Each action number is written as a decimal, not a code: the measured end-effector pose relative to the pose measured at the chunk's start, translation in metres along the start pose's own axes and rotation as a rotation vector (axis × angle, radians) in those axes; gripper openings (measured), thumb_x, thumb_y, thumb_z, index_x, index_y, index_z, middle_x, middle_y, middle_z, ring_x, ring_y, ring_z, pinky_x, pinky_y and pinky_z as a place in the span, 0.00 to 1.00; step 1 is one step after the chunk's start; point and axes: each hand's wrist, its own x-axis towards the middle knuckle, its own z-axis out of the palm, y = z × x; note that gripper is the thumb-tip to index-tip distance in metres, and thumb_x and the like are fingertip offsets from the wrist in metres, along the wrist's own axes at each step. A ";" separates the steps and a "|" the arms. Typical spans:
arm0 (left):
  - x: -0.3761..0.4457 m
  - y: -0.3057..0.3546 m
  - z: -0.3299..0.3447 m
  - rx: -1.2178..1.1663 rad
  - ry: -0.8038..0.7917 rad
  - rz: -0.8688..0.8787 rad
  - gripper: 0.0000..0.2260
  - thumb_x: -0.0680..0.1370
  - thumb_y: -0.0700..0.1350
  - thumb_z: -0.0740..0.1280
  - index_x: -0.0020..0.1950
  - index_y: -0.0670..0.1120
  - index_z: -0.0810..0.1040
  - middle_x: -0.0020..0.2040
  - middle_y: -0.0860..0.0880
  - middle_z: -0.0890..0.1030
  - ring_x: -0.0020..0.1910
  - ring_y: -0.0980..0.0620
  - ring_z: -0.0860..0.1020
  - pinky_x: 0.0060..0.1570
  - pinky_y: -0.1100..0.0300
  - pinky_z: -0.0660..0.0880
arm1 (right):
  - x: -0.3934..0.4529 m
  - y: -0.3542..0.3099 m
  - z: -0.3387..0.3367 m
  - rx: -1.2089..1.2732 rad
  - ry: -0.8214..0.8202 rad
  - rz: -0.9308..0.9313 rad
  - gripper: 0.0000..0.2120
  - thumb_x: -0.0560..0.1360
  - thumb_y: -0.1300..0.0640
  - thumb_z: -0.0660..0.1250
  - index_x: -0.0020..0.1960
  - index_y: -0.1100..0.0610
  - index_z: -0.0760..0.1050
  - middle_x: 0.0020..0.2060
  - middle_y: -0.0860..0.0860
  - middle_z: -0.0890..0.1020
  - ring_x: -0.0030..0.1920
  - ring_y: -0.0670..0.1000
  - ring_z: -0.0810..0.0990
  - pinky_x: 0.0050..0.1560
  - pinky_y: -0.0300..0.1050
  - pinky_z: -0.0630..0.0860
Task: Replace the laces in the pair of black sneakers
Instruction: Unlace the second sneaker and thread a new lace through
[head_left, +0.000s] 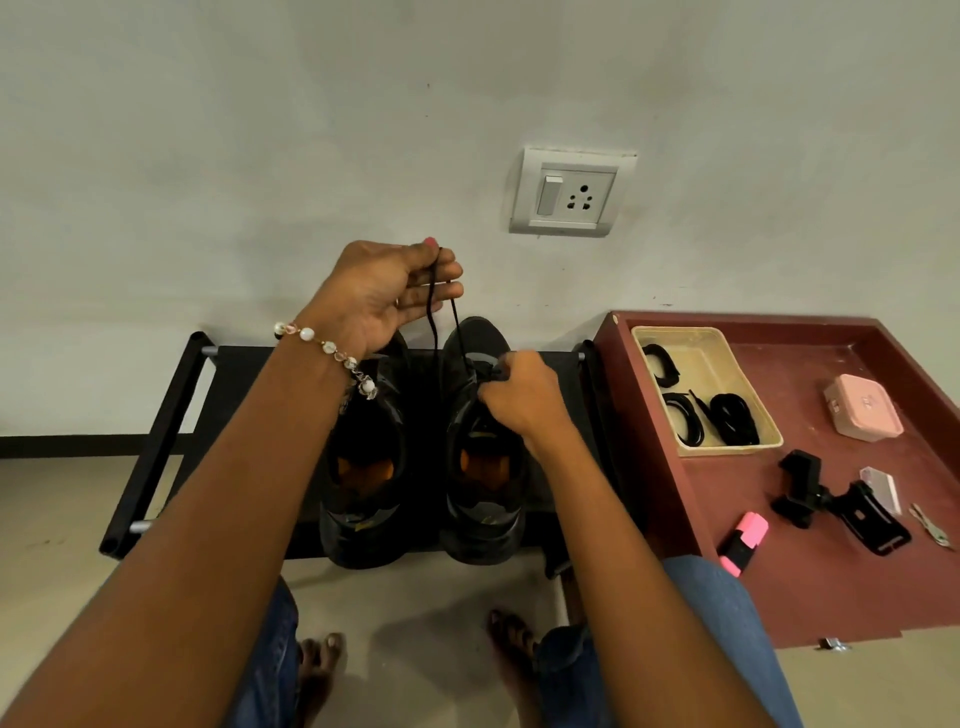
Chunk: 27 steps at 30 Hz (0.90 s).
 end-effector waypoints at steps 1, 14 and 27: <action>-0.003 0.004 0.002 -0.030 -0.017 0.004 0.07 0.79 0.43 0.66 0.47 0.41 0.81 0.40 0.47 0.85 0.41 0.49 0.85 0.47 0.56 0.81 | -0.001 -0.008 -0.004 0.071 0.012 -0.086 0.13 0.74 0.60 0.69 0.57 0.63 0.77 0.55 0.58 0.81 0.58 0.59 0.78 0.60 0.56 0.76; 0.006 0.002 -0.007 -0.466 0.074 -0.090 0.04 0.77 0.34 0.68 0.51 0.37 0.78 0.43 0.43 0.85 0.43 0.49 0.85 0.39 0.57 0.82 | -0.015 -0.028 -0.037 0.552 -0.170 -0.214 0.11 0.81 0.59 0.62 0.47 0.64 0.80 0.29 0.52 0.78 0.28 0.47 0.74 0.35 0.40 0.74; 0.009 -0.041 0.008 0.787 -0.065 0.294 0.15 0.75 0.47 0.73 0.61 0.50 0.80 0.49 0.56 0.81 0.49 0.55 0.79 0.54 0.63 0.73 | 0.001 -0.013 -0.061 0.186 -0.023 -0.117 0.14 0.80 0.52 0.64 0.44 0.60 0.82 0.27 0.51 0.73 0.27 0.47 0.69 0.27 0.40 0.65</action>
